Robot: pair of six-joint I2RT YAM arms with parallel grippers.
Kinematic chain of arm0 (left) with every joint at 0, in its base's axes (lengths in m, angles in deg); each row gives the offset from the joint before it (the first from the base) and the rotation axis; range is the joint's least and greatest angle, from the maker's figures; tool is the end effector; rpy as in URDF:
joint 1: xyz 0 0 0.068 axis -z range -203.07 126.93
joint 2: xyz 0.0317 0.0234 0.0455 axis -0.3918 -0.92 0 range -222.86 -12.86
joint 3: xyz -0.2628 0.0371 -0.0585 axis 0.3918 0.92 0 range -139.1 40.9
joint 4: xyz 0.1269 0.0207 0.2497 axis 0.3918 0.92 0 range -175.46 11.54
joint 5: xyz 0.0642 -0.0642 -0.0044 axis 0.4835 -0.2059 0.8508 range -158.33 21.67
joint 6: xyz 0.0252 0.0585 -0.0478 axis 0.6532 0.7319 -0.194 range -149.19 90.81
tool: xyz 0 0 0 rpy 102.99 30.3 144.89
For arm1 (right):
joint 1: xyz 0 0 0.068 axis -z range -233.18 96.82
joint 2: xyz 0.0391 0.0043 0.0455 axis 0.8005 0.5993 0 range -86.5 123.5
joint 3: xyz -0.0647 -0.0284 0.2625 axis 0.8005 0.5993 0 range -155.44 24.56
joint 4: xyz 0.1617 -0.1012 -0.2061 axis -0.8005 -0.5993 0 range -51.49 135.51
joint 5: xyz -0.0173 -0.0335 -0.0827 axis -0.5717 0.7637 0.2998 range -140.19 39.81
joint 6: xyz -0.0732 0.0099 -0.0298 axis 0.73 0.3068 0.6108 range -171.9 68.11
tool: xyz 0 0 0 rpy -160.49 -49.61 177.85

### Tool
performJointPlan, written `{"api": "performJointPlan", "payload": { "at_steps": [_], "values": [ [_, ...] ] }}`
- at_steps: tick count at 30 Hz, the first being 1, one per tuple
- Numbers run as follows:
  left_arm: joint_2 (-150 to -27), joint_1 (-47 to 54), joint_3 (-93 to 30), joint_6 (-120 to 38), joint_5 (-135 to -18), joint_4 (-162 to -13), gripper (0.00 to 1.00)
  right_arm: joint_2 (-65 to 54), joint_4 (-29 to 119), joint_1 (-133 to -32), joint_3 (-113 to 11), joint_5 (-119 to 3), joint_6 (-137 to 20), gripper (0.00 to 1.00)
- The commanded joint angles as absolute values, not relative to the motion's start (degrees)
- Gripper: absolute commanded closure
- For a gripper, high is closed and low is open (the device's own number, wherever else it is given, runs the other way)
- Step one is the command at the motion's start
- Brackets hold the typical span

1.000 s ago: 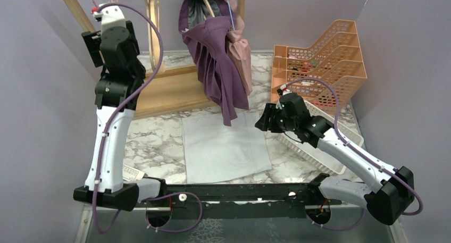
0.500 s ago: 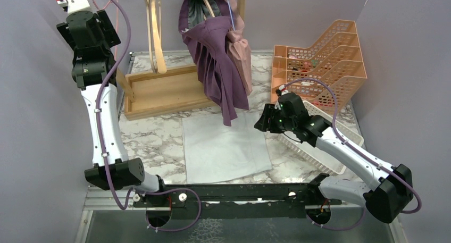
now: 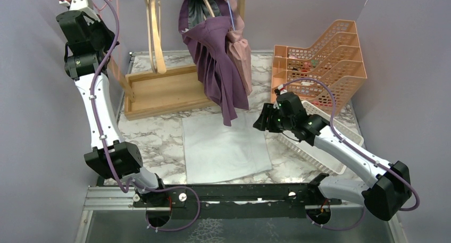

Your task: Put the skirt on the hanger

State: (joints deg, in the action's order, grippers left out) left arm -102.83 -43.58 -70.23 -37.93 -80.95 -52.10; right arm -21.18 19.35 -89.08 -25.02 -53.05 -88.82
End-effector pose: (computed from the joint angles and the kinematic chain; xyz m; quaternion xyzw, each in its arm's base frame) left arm 0.3646 0.1203 0.4985 -0.1285 0.7659 -0.0211 0.6296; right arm 0.2314 0.1717 0.2431 -0.0020 0.9129 0.2602 0.3144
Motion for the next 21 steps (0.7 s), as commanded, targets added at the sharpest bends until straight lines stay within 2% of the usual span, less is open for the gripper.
{"api": "performJointPlan", "payload": {
  "at_steps": [1,11,21],
  "values": [
    [-99.9,-43.8,-70.6,-36.9,-84.9,-56.1,1.00,-20.7,21.5,-89.0,-26.0,-53.3,-89.0,0.48],
    [-98.2,-43.8,-73.8,-36.6,-83.8,-57.4,1.00,-20.4,20.8,-89.0,-26.3,-53.3,-88.7,0.49],
    [-88.6,-43.8,-66.2,-40.1,-82.8,-54.1,1.00,-21.6,19.8,-89.0,-27.5,-53.8,-87.9,0.49]
  ]
}}
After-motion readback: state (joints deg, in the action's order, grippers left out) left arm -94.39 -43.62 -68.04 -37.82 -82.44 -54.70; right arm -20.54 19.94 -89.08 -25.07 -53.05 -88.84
